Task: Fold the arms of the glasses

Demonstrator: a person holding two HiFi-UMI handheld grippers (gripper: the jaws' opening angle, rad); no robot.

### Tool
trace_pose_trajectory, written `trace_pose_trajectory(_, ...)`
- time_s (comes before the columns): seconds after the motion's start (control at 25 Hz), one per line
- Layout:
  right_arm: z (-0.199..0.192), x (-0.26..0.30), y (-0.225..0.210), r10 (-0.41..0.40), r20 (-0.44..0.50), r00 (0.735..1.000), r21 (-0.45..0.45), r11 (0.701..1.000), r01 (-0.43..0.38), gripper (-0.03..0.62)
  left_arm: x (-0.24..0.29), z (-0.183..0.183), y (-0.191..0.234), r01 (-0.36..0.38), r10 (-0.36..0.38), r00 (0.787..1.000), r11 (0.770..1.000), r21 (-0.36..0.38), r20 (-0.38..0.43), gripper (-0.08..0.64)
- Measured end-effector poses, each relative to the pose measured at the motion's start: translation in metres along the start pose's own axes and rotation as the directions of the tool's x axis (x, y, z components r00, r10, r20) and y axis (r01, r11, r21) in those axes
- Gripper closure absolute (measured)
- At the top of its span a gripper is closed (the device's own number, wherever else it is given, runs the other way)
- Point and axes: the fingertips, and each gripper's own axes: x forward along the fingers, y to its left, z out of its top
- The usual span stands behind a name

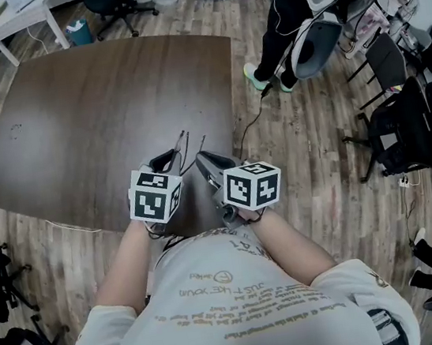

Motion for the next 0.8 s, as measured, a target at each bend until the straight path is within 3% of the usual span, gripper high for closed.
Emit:
trace_pose_trajectory(0.24,0.002,-0.003,0.002,0.036,0.018,0.999,0.033,0.999,-0.036,0.558,0.003,-0.004,-0.016,0.023,-0.022,1.0,0.998,0.05,-0.014,0.526)
trace_pose_trajectory(0.8,0.003,-0.005,0.009,0.095,0.027,0.995,0.049,0.994,-0.096,0.566,0.002,-0.007,-0.025,0.049,-0.048,0.999,0.997,0.061,-0.022,0.526)
